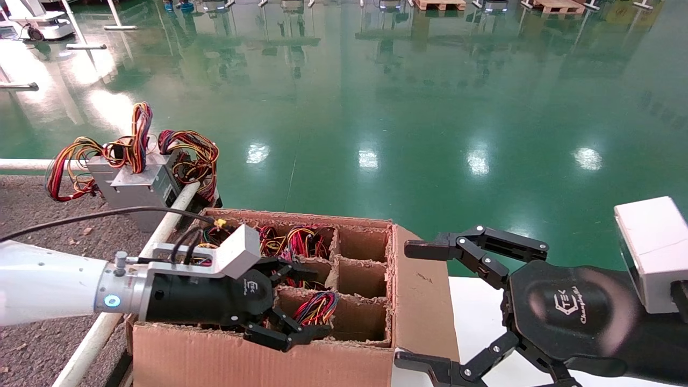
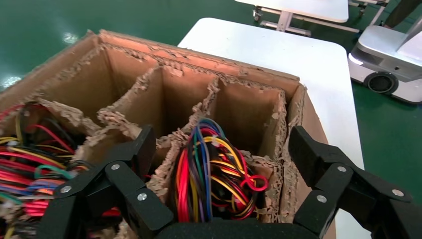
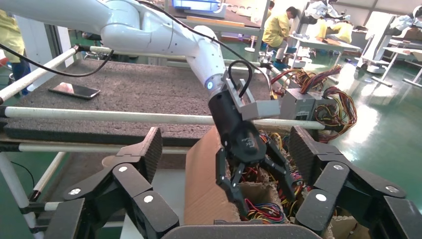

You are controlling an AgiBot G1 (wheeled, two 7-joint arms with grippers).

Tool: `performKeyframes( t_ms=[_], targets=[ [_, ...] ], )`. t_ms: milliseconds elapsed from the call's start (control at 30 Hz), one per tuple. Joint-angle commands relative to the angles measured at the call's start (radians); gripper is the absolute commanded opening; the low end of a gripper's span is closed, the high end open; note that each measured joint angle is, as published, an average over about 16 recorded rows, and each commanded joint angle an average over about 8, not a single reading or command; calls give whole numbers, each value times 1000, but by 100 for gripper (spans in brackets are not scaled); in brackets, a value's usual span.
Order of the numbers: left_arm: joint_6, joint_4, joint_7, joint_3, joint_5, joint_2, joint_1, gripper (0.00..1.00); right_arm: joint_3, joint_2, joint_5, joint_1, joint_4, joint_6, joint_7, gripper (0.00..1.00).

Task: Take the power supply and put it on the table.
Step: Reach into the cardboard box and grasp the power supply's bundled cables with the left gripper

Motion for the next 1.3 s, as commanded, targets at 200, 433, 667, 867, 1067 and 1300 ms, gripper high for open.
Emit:
performKeyframes(
  t_ms=[200,433,667,867,1067,1300],
  targets=[
    [0,80,48,7,-8,29,-4,0,0,0,0,0,0,0,0,100],
    [-3,129,78,10,-13,45,-11,0,-1,0,0,0,0,0,0,100],
    [0,158,105,16,-11,52,-9,0,-1,0,1,0,0,0,0,100],
    [2,169,125,20,-11,54,-2,0,-1,0,1,0,0,0,-1,100],
    [3,178,135,20,-18,57,4,0,-1,1,1,0,0,1,-1,100],
    [2,186,139,19,-25,54,4,0,-2,1,1,0,0,1,-1,100]
  ],
)
